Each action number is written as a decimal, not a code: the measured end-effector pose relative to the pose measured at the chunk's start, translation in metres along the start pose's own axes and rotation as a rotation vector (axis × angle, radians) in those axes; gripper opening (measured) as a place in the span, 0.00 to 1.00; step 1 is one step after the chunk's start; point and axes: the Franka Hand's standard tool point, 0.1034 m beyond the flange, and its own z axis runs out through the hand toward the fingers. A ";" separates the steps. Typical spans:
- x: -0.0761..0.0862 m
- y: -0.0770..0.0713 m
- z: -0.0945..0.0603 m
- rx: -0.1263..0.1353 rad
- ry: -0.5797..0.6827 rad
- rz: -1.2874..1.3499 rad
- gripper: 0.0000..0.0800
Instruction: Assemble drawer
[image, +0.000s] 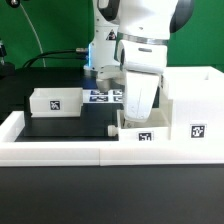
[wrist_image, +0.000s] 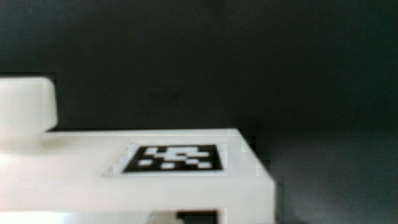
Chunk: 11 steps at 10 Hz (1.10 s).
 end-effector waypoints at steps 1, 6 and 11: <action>0.001 0.000 0.000 0.000 0.000 0.009 0.06; -0.001 0.000 0.000 -0.001 0.000 -0.003 0.06; -0.001 0.002 0.000 -0.035 0.014 0.000 0.06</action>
Offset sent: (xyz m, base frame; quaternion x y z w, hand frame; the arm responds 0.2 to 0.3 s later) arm 0.0000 0.0000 0.0000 0.0000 0.0000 0.0000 1.0000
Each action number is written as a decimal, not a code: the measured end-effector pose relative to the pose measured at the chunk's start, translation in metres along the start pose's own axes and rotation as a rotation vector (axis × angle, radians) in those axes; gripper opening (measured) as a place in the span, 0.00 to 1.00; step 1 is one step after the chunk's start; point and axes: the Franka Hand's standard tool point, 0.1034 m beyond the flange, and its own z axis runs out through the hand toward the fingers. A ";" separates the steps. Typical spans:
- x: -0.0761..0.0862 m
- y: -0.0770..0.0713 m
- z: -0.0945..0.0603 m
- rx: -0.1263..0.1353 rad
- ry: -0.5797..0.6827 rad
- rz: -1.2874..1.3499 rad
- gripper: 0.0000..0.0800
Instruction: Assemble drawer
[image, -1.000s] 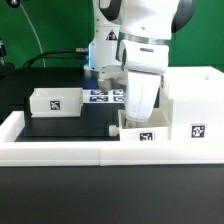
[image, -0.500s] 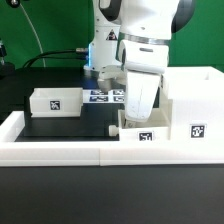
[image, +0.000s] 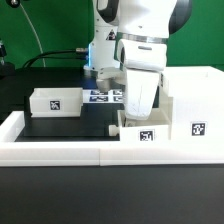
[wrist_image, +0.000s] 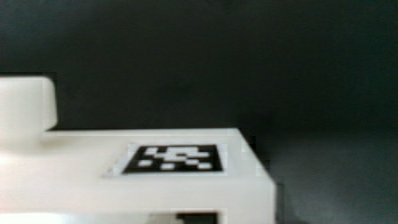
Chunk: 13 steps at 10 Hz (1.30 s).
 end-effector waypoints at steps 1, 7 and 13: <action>0.000 0.000 0.000 0.000 0.000 0.001 0.06; 0.003 0.002 -0.001 -0.005 -0.014 -0.022 0.06; 0.003 0.002 -0.001 -0.017 -0.009 -0.013 0.06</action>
Offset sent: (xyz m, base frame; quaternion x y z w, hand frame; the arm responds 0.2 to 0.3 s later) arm 0.0000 0.0000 0.0000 0.0000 0.0000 0.0000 1.0000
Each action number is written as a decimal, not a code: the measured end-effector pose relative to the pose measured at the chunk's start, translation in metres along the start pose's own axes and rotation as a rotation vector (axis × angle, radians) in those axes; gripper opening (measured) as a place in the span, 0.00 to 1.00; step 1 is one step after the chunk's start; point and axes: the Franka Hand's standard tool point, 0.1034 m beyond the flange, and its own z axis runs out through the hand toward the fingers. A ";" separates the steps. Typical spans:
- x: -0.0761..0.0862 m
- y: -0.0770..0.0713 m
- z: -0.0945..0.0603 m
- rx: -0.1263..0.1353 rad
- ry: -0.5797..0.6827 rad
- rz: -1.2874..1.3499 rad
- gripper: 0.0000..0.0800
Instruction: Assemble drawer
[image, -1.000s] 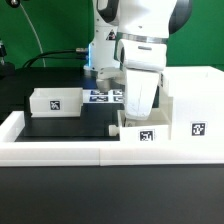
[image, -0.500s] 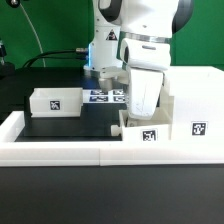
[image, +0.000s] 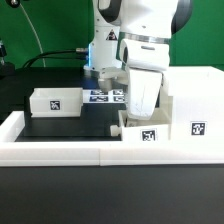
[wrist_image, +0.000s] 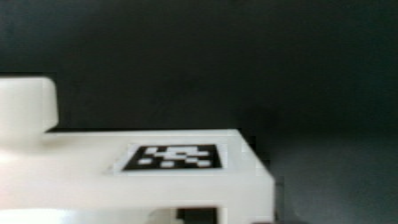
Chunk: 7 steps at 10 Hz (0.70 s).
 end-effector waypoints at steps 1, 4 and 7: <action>0.000 0.000 0.000 -0.001 0.000 0.017 0.06; 0.000 0.000 0.000 0.008 -0.002 0.058 0.06; -0.002 -0.001 0.000 0.011 -0.004 0.057 0.17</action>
Offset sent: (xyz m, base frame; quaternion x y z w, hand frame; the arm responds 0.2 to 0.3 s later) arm 0.0096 0.0098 -0.0024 0.0066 0.0098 0.0858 0.9962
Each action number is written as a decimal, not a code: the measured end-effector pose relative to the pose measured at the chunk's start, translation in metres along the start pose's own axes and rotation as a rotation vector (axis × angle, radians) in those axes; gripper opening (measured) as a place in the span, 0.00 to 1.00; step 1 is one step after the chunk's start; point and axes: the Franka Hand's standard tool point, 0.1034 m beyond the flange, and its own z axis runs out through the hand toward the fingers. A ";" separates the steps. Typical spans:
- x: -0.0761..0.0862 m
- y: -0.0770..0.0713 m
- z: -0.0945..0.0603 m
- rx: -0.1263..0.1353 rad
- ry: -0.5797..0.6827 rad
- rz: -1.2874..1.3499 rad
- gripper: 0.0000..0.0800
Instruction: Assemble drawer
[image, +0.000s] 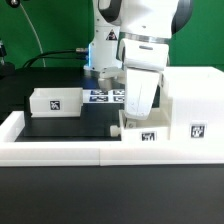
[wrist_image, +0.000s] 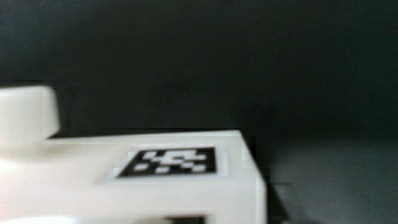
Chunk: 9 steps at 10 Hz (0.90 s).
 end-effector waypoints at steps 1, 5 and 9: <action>-0.001 0.000 -0.001 -0.001 0.000 0.003 0.34; -0.002 0.004 -0.021 -0.005 -0.005 0.006 0.79; -0.036 0.013 -0.052 -0.017 -0.024 -0.023 0.81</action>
Offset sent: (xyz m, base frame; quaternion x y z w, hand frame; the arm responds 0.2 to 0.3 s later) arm -0.0018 0.0036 0.0208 0.0127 -0.0079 0.0088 0.9998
